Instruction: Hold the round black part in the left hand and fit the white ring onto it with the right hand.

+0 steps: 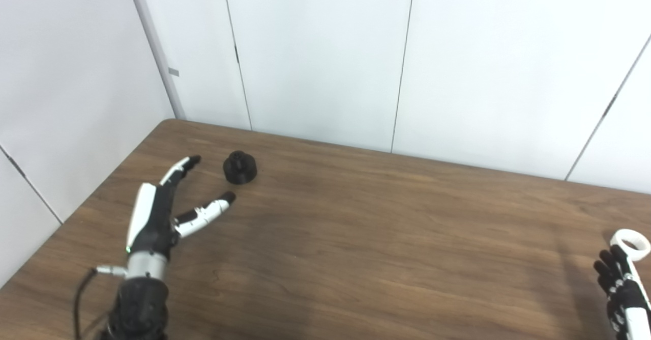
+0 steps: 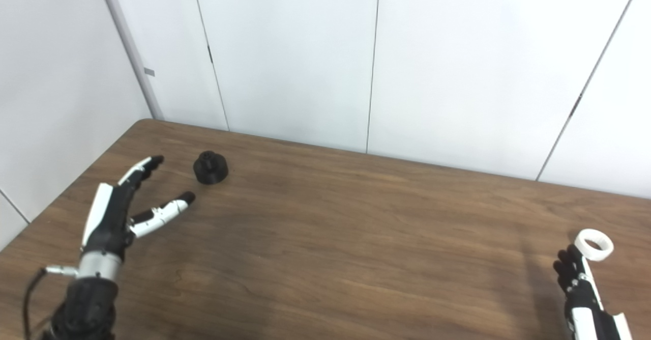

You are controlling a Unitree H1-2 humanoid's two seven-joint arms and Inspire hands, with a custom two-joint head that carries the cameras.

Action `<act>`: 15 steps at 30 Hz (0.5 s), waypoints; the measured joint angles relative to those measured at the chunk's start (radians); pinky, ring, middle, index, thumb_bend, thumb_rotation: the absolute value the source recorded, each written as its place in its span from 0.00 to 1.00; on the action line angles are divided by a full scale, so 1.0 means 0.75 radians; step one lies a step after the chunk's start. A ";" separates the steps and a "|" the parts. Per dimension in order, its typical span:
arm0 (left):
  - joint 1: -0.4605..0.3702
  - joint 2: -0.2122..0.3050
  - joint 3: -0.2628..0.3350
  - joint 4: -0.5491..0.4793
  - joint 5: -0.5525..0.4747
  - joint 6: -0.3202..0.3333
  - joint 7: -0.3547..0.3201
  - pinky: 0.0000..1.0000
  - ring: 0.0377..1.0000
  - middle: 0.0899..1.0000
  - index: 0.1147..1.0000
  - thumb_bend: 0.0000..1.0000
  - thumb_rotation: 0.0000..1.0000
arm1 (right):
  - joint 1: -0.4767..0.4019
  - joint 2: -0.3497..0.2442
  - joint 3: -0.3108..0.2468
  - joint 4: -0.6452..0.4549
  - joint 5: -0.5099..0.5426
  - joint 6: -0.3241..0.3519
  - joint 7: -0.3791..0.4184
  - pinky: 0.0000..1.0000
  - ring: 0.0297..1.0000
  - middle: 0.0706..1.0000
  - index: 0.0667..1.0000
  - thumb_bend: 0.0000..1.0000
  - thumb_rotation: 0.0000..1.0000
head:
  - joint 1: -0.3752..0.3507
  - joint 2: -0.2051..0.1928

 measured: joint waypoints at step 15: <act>-0.207 0.179 -0.129 0.375 0.125 0.043 -0.034 0.93 0.98 0.92 0.85 0.93 0.24 | 0.010 0.000 -0.001 -0.010 -0.024 0.006 -0.001 1.00 0.95 0.96 1.00 0.47 1.00 | -0.012 0.010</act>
